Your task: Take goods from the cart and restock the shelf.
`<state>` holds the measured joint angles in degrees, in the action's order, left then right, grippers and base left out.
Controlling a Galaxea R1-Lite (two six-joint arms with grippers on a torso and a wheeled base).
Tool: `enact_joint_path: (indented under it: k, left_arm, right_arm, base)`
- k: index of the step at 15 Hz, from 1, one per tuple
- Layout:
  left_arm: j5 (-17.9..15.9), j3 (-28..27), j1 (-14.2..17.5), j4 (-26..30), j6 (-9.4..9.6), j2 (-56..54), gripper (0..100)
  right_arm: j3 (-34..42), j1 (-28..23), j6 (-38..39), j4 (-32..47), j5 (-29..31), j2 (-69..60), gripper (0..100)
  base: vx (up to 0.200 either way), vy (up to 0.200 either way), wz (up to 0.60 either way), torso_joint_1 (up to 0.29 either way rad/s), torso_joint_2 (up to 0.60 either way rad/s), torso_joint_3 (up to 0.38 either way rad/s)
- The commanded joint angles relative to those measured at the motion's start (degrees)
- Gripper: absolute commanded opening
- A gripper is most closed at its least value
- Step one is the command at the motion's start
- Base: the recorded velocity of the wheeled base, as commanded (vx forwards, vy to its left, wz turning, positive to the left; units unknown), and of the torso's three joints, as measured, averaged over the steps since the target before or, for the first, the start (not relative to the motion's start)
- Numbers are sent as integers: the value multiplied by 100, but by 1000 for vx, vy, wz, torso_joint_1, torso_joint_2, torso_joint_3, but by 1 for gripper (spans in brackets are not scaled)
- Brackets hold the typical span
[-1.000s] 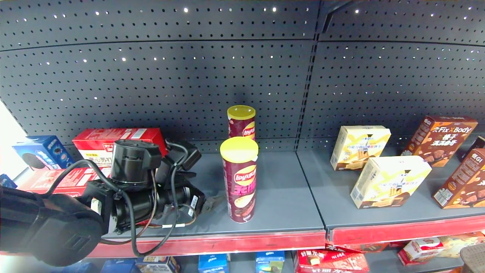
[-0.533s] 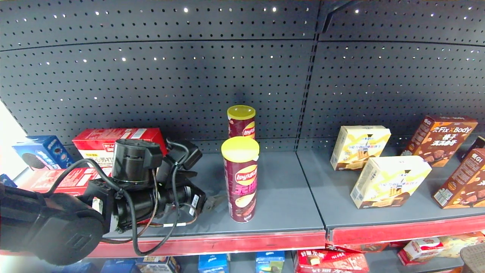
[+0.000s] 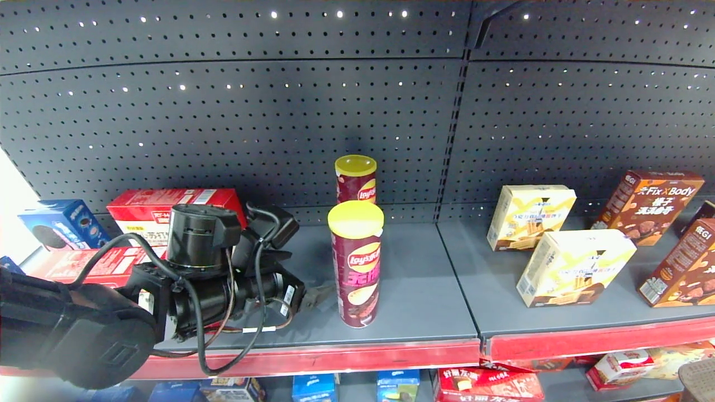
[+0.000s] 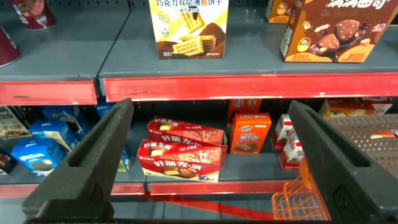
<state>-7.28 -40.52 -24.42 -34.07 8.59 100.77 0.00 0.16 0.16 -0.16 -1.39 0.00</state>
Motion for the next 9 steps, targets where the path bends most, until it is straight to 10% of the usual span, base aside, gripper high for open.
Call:
enact_joint_path:
  k: [1,9]
  left_arm:
    - [7,0,7,-3,-7,-4,100]
    - [16,62,78,-20,-60,-409,100]
  right_arm:
    - [0,2,2,-2,-2,0,100]
    - [0,2,2,-2,-2,0,100]
  base:
    - [0,0,0,0,0,0]
    - [0,0,0,0,0,0]
